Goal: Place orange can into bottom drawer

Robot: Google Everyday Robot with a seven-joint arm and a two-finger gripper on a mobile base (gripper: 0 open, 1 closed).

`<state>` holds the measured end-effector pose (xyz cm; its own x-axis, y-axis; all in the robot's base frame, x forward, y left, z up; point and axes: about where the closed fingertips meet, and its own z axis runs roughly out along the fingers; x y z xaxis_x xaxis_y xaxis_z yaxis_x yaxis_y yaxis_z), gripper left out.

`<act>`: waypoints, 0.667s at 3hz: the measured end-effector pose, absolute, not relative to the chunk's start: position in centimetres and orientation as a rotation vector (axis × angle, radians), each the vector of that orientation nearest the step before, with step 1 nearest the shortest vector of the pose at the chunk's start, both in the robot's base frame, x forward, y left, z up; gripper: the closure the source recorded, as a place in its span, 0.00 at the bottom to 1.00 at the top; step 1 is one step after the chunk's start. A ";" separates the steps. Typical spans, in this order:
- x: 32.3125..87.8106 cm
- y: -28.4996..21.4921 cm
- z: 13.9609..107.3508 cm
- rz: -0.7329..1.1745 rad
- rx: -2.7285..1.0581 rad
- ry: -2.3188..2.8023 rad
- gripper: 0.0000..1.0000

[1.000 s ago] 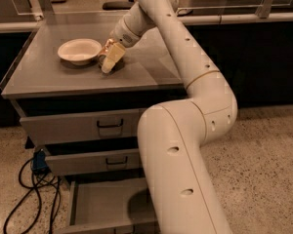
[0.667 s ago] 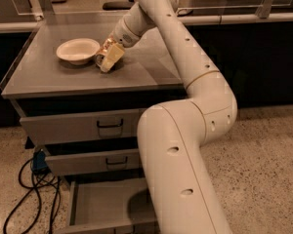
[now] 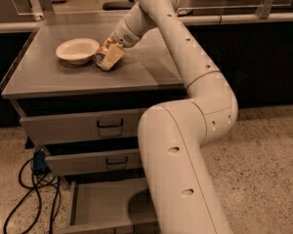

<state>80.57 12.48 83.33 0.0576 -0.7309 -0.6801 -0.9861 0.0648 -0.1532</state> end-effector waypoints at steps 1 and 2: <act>80.7 12.7 83.4 0.512 -1.727 1.734 0.88; 80.3 12.2 84.7 0.468 -1.740 1.763 1.00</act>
Offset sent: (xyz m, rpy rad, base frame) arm -0.0167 -0.0173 0.0434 -0.1075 -0.0284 -0.0436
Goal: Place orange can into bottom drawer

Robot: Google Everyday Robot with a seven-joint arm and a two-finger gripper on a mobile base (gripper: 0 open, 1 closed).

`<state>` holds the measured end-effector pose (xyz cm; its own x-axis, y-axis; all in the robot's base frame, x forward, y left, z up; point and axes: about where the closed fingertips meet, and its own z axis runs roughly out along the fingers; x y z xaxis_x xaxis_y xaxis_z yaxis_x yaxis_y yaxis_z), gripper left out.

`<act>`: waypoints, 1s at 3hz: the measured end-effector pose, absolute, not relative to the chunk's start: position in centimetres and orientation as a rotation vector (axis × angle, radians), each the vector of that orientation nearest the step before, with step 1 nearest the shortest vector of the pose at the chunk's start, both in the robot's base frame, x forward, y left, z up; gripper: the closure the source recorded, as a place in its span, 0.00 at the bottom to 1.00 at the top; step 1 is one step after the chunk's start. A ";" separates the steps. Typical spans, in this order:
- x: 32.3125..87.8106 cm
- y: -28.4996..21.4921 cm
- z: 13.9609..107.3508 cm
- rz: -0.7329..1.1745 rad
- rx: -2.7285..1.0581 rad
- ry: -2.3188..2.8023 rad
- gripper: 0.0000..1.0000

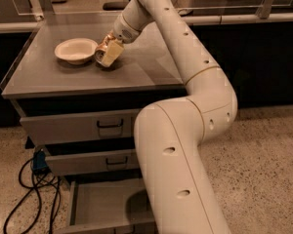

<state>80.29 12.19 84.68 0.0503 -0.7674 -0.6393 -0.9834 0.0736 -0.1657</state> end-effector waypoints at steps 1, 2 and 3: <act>79.1 10.1 89.1 0.408 -1.695 1.769 1.00; 77.4 5.0 96.1 0.332 -1.507 1.755 1.00; 72.5 1.0 105.0 0.312 -1.301 1.674 1.00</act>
Offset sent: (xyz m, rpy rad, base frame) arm -0.2475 -0.0932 0.0753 0.0399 -0.0793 -0.2479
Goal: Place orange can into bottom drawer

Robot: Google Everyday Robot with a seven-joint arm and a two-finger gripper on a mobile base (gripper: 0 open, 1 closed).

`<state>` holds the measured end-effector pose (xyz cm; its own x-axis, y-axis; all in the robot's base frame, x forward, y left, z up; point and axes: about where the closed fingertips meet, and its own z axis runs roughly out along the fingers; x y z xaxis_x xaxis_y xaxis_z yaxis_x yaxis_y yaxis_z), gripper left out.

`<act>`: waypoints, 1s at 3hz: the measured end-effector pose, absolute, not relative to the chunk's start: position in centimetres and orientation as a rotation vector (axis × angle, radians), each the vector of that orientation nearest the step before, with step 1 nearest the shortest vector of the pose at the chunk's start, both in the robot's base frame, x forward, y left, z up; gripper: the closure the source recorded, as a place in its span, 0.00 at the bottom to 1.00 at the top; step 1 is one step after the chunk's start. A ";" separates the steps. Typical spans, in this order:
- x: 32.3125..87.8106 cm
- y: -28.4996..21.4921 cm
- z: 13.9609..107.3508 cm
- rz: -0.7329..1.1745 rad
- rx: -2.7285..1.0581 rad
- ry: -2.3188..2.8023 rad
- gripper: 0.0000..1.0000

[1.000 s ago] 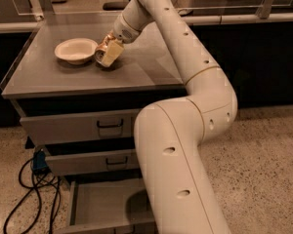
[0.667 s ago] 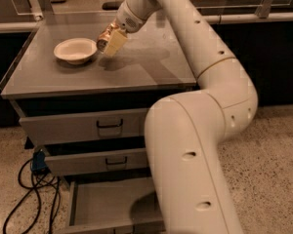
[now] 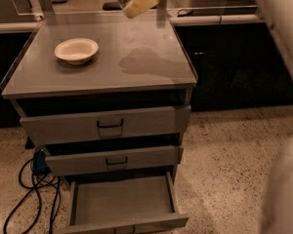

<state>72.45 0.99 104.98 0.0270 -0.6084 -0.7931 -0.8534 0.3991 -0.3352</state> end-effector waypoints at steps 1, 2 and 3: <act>63.5 1.4 112.7 0.349 -1.223 1.557 1.00; 58.3 2.6 113.9 0.361 -1.249 1.542 1.00; 59.3 2.9 113.7 0.362 -1.280 1.547 1.00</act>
Offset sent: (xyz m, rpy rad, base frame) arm -0.0788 0.0023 0.0713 0.1059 -0.0782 0.0042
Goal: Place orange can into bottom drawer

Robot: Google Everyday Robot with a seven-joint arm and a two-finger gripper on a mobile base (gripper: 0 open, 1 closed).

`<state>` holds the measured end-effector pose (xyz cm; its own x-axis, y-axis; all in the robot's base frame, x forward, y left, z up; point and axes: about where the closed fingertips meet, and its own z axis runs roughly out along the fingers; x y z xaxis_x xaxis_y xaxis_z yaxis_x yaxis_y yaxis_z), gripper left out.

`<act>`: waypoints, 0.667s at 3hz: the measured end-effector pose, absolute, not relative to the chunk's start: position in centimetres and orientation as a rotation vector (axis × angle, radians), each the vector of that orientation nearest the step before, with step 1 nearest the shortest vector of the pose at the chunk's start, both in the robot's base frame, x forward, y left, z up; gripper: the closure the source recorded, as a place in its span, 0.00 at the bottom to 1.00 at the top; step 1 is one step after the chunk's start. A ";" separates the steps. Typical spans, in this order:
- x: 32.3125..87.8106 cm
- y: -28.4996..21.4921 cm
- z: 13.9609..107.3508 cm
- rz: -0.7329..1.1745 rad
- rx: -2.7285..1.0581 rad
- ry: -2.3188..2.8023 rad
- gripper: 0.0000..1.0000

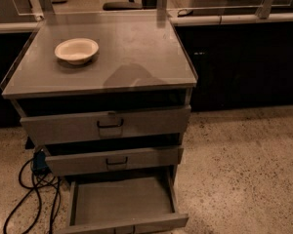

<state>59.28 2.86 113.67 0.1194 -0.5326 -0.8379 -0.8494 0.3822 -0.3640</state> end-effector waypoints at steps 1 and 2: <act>58.2 3.3 111.9 0.360 -1.395 1.553 1.00; 55.8 2.9 109.5 0.351 -1.481 1.533 1.00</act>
Offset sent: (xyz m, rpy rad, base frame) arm -0.0608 -0.0298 -0.0958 -0.2129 0.0408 0.1462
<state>55.81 2.92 109.54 0.1757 -0.6219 -0.7631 -0.8920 0.2273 -0.3906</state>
